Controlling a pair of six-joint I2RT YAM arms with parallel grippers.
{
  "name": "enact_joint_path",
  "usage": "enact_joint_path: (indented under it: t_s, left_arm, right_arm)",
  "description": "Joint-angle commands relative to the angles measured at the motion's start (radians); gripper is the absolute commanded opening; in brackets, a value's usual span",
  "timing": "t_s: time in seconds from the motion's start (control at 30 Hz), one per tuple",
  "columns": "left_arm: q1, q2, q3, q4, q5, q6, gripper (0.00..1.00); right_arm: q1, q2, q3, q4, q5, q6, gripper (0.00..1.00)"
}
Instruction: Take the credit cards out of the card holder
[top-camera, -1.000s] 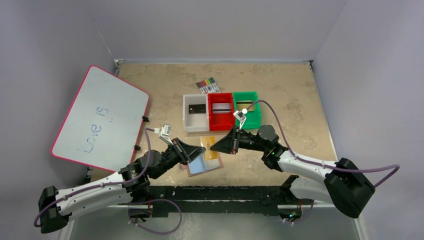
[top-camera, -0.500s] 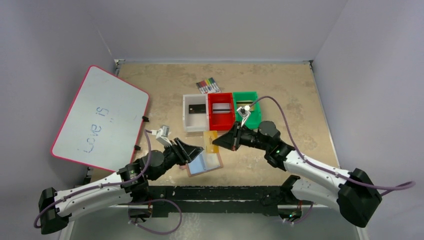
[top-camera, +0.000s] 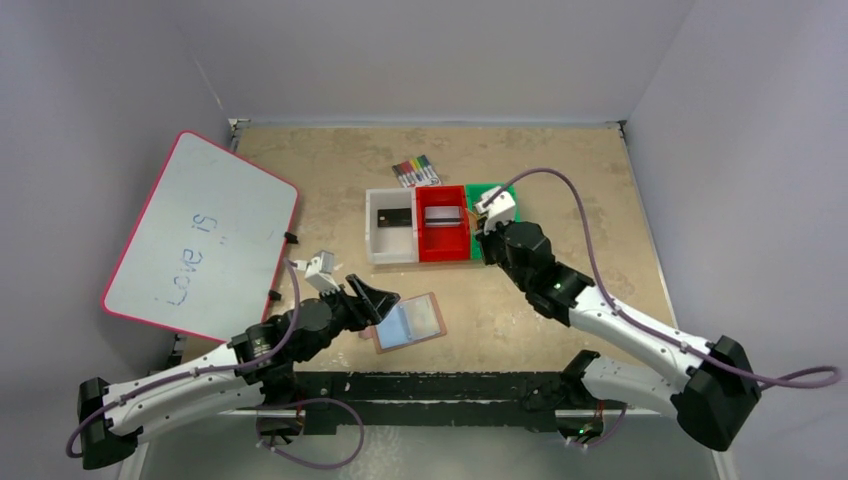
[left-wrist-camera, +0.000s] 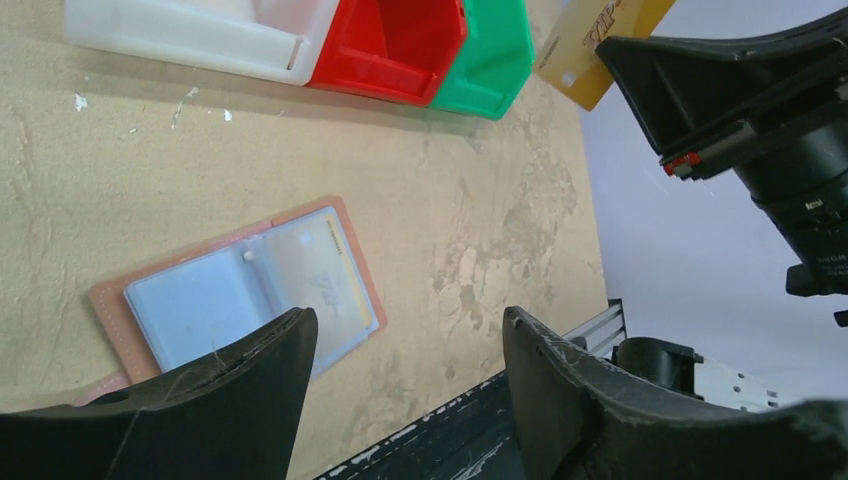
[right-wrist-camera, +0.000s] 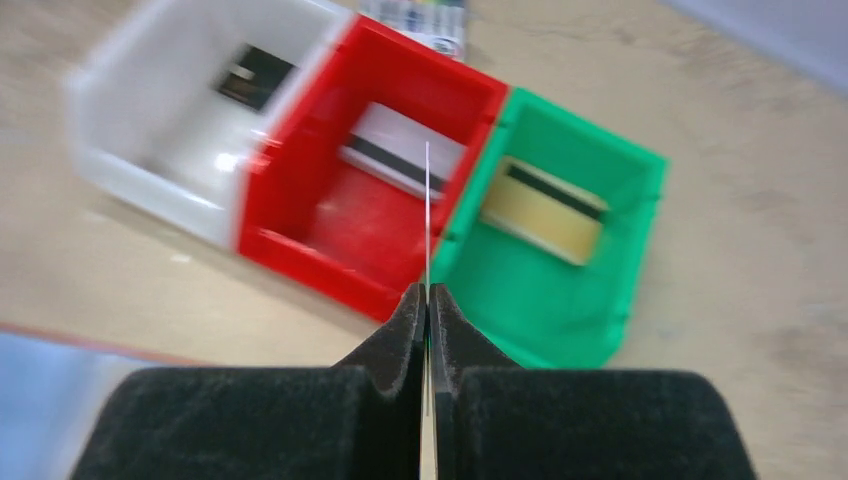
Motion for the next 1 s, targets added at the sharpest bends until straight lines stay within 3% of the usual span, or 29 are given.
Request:
enact_joint_path:
  t_s: [0.0, 0.17, 0.33, 0.47, 0.67, 0.97]
  left_arm:
    - [0.004, 0.011, 0.047, -0.015, -0.020, 0.024, 0.70]
    - [0.005, 0.023, 0.049, -0.015, -0.012, 0.025, 0.73]
    - [0.004, 0.034, 0.055, -0.017, 0.005, 0.035, 0.73]
    - [0.005, 0.037, 0.059, -0.021, 0.015, 0.051, 0.73]
    - [0.004, 0.028, 0.068, -0.036, 0.020, 0.065, 0.73]
    - [0.004, 0.002, 0.072, -0.054, 0.013, 0.067, 0.73]
  right_arm:
    - [0.000, 0.099, 0.069, 0.017, 0.247, -0.483, 0.00]
    - [-0.053, 0.224, 0.103, 0.037, 0.192, -0.742, 0.00]
    - [-0.169, 0.283, 0.133, 0.058, 0.074, -0.875, 0.00]
    - [-0.208, 0.290, 0.155, 0.018, -0.122, -0.970, 0.00]
    - [-0.224, 0.302, 0.183, -0.023, -0.200, -1.050, 0.00]
    - [-0.276, 0.416, 0.243, -0.089, -0.198, -1.106, 0.00]
